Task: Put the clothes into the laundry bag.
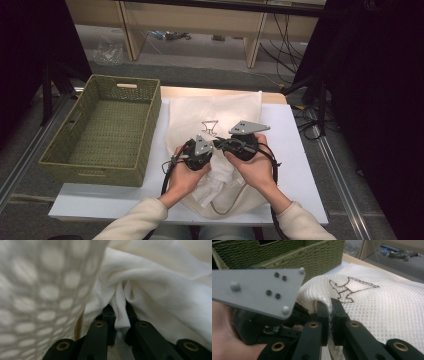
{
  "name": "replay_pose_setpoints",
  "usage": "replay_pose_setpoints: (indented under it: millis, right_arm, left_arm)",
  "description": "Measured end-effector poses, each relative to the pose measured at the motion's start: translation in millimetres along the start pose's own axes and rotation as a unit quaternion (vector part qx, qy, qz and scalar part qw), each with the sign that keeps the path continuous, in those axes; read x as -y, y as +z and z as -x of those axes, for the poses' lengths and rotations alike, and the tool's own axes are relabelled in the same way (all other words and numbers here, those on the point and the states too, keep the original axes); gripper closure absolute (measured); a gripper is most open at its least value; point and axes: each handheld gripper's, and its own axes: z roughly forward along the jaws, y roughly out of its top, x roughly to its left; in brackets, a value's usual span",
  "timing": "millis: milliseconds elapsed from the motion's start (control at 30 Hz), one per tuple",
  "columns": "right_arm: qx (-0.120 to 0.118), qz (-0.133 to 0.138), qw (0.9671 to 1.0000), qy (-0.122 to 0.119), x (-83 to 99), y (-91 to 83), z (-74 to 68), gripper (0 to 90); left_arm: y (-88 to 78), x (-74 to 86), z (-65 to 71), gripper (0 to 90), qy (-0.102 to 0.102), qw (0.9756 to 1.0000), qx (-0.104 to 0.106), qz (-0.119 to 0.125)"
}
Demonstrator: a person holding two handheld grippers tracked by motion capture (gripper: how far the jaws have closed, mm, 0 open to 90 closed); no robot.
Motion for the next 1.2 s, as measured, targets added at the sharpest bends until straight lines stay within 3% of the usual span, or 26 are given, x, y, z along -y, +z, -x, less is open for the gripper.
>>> replay_pose_setpoints:
  millis: [100, 233, 267, 300, 333, 367, 500, 567, 600, 733, 867, 933, 967, 1000, 1100, 1167, 1200]
  right_arm:
    - [0.003, -0.002, 1.0, -0.001, -0.2, -2.4, 2.2, 87.8]
    - [-0.006, -0.001, 1.0, 0.005, -0.3, -1.4, 1.8, 87.8]
    - [0.002, -0.003, 1.0, 0.0, -0.4, -2.4, 2.0, 87.7]
    - [-0.002, -0.006, 0.9999, 0.012, -0.4, -2.4, -0.1, 87.8]
    - [-0.003, -0.003, 1.0, -0.003, -0.9, -1.7, 1.8, 87.7]
    - [-0.001, -0.003, 1.0, -0.002, -1.1, -1.9, 1.3, 87.7]
    - [-0.003, -0.003, 1.0, 0.005, -1.2, -1.6, 0.5, 87.7]
    - [-0.001, -0.002, 1.0, -0.003, -1.6, -1.5, 0.8, 87.7]
    - [-0.001, -0.002, 1.0, -0.004, -1.7, -1.3, 0.6, 87.8]
    - [-0.002, -0.002, 1.0, -0.007, -1.7, -0.9, 0.6, 87.7]
    - [-0.004, -0.004, 1.0, -0.003, -1.4, -0.8, 1.3, 87.7]
    - [-0.004, -0.003, 1.0, -0.004, -1.1, -0.4, 0.7, 87.7]
    - [-0.003, -0.007, 0.9999, 0.008, -0.8, -1.0, -1.0, 87.7]
    - [-0.003, -0.007, 0.9999, 0.008, -0.9, -1.1, -1.1, 87.7]
    - [0.002, -0.002, 0.9999, -0.01, -1.0, -0.5, 0.0, 87.8]
    - [-0.008, -0.006, 0.9999, 0.007, -0.1, 1.2, -3.8, 87.8]
    - [-0.004, -0.01, 0.9999, 0.004, -0.1, 0.7, -4.7, 87.8]
  left_arm:
    - [-6.0, 5.7, 2.5, 76.8, 0.009, 0.9999, 0.006, 0.004]
    - [-25.9, 12.7, 3.8, 51.8, 0.005, 0.9998, 0.019, -0.003]
    - [-32.6, 14.4, 3.9, 45.4, 0.008, 0.9998, 0.019, -0.004]
    - [-37.1, 15.8, 3.8, 40.1, 0.007, 0.9998, 0.02, -0.004]
    - [-46.5, 16.8, 3.9, 35.8, 0.009, 0.9997, 0.018, -0.016]
    - [-52.6, 18.3, 4.8, 31.1, 0.008, 0.9997, 0.016, -0.014]
    - [-69.0, 26.6, 5.0, 24.5, 0.018, 0.9993, 0.019, -0.027]
    - [-66.7, 33.9, 2.5, 23.2, 0.029, 0.9984, 0.02, -0.044]
    - [-63.8, 36.6, 3.1, 23.4, 0.016, 0.9984, 0.023, -0.049]
    - [-47.3, 43.2, 3.5, 25.7, 0.025, 0.9949, 0.027, -0.094]
    - [-32.3, 47.4, 5.8, 41.0, 0.03, 0.9922, 0.03, -0.117]
    - [-28.8, 45.9, 7.3, 57.1, 0.037, 0.9919, 0.034, -0.117]
    - [-28.7, 44.3, 7.5, 67.6, 0.037, 0.9918, 0.039, -0.116]
    - [-28.7, 42.2, 9.5, 74.5, 0.025, 0.9924, 0.046, -0.112]
    - [-31.8, 30.5, 20.0, 81.7, 0.013, 0.9934, 0.075, -0.086]
    - [-33.1, 23.2, 26.4, 82.8, 0.009, 0.9946, 0.083, -0.06]
    - [-33.7, 18.9, 28.8, 82.9, 0.008, 0.9951, 0.086, -0.05]
